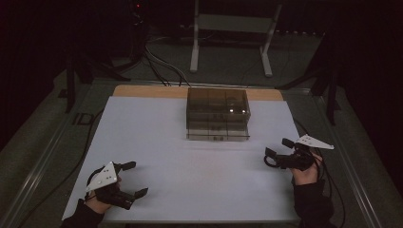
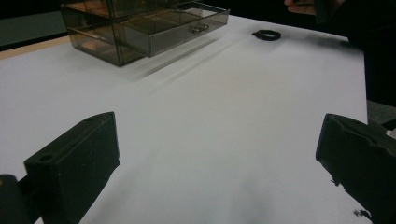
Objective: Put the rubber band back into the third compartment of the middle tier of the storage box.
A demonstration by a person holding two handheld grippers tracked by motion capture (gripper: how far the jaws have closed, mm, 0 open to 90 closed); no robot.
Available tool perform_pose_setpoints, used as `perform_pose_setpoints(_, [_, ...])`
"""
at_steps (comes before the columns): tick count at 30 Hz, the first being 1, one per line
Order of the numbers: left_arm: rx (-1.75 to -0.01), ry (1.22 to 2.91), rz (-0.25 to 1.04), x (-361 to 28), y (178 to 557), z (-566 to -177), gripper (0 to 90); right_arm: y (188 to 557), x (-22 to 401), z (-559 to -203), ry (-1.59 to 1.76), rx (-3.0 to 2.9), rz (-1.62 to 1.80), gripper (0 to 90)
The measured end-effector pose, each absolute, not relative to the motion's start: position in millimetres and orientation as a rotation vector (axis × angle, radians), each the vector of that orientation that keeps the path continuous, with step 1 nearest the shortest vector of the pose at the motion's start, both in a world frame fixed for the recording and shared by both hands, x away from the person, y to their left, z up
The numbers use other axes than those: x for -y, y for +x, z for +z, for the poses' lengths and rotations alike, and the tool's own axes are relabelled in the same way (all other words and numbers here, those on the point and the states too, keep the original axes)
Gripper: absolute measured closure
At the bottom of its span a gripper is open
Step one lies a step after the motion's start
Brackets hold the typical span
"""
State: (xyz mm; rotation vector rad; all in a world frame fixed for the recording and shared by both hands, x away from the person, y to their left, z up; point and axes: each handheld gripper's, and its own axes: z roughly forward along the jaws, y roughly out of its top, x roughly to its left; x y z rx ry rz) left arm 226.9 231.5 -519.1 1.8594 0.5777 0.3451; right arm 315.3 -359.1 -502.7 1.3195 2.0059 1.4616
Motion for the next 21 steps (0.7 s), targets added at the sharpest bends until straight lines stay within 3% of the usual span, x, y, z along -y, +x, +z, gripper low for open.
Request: perform_pose_setpoints(21, [-0.579,1.857,0.349,-232,227,-519,0.2,321,359,-525,1.429,-2.073,1.117,0.3])
